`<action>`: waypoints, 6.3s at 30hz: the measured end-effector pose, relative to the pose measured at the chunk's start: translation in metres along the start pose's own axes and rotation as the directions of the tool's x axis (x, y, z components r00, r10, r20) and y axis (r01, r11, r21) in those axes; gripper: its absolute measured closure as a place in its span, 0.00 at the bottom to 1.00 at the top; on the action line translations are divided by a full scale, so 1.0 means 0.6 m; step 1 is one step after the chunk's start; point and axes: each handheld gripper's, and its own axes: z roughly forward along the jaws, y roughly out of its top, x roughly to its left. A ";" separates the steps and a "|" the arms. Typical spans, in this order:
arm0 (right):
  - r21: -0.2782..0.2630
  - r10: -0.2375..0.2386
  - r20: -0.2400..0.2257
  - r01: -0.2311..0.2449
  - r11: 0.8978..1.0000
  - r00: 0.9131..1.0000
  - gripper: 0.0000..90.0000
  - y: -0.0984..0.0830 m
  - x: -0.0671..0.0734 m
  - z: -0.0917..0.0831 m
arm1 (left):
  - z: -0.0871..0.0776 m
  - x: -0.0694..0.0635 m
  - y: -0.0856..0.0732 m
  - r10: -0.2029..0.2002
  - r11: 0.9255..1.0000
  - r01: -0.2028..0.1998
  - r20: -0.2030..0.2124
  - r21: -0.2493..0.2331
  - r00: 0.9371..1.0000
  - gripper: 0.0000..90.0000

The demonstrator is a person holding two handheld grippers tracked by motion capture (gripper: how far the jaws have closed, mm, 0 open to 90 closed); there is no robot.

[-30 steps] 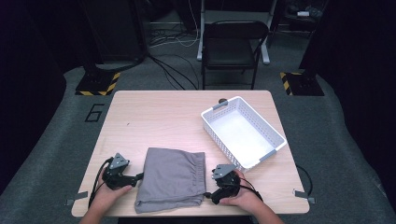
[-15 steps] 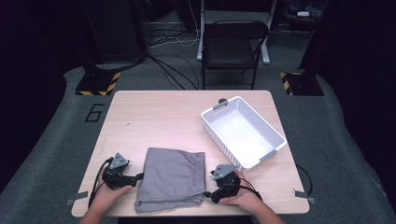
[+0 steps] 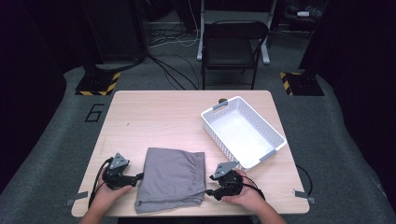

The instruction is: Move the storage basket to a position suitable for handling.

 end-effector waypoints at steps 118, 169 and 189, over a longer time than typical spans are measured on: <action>-0.103 0.355 0.400 -0.343 0.934 0.845 0.38 0.013 -0.178 -0.190 | 0.000 0.000 0.000 0.008 1.000 -0.008 -0.001 0.004 1.000 0.16; -0.130 0.528 0.463 -0.534 0.835 0.712 0.41 -0.039 -0.208 -0.185 | 0.000 0.000 0.000 0.006 1.000 -0.006 -0.001 0.003 1.000 0.16; -0.077 0.449 0.490 -0.476 0.876 0.747 0.58 0.045 -0.255 -0.113 | 0.000 0.000 0.000 0.005 1.000 -0.005 0.000 0.003 1.000 0.16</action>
